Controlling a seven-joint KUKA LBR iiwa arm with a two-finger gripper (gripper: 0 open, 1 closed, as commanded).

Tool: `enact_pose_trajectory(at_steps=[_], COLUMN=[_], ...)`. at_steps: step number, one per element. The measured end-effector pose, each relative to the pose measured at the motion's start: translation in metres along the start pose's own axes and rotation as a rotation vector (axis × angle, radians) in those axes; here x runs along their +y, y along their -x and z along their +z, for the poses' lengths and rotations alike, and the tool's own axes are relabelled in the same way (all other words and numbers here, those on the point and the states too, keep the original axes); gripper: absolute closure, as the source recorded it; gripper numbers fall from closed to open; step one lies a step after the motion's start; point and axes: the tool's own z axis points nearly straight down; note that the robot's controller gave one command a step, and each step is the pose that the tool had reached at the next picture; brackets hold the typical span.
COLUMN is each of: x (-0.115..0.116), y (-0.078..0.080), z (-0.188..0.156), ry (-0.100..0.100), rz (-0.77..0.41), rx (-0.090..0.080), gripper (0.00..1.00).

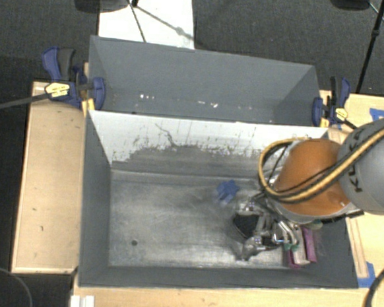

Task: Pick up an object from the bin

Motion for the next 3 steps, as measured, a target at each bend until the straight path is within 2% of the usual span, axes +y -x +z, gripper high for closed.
enact_pose_trajectory(at_steps=[1, 2, 3], x=[0.002, -0.008, -0.002], y=[0.002, -0.007, 0.004], z=[0.000, -0.183, -0.163], ry=[0.001, -0.001, 0.005], rz=[0.002, -0.222, -0.791], rx=[-0.002, 0.002, 0.007], gripper=[1.00, 1.00, 1.00])
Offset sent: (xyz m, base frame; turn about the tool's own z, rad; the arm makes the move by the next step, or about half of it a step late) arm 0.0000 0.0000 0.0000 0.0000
